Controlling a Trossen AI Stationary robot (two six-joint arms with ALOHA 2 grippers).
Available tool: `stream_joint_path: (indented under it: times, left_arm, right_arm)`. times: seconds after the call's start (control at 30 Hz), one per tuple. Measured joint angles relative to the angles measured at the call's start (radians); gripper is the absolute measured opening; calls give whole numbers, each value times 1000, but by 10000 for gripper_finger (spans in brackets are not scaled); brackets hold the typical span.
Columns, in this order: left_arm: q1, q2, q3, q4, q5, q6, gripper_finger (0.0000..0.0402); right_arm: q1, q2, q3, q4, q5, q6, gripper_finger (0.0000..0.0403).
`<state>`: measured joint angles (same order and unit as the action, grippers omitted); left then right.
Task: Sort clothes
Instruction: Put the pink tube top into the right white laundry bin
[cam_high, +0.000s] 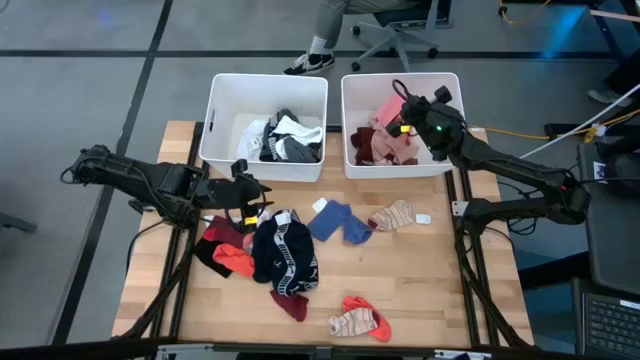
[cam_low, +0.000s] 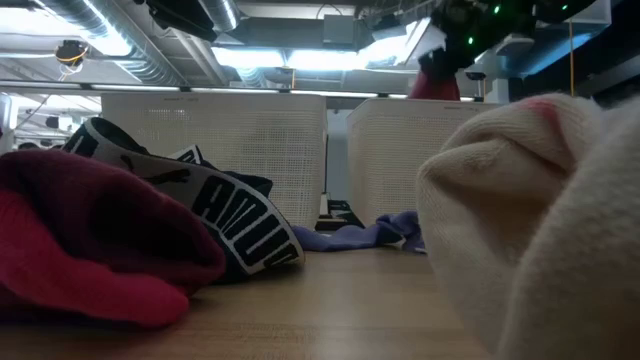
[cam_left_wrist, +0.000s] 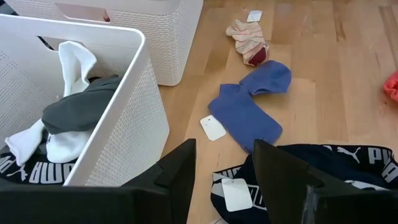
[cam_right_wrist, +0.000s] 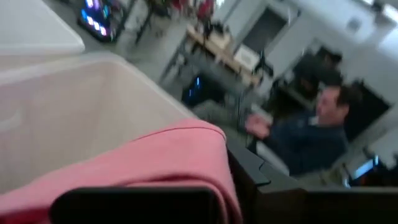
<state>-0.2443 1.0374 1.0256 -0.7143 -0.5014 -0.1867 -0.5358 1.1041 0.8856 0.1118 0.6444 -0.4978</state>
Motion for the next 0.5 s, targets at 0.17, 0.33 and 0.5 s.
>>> stream_joint_path:
  times: [0.17, 0.33, 0.5]
  left_arm:
    - [0, 0, 0, 0, 0, 0, 150]
    - [0, 0, 0, 0, 0, -4, 150]
    - [0, 0, 0, -3, 0, -16, 150]
  right_arm:
    - [-58, 34, 0, -86, -3, 174, 61]
    - [-61, 39, 0, -126, 16, 260, 173]
    - [-52, 6, 22, -261, 53, 331, 275]
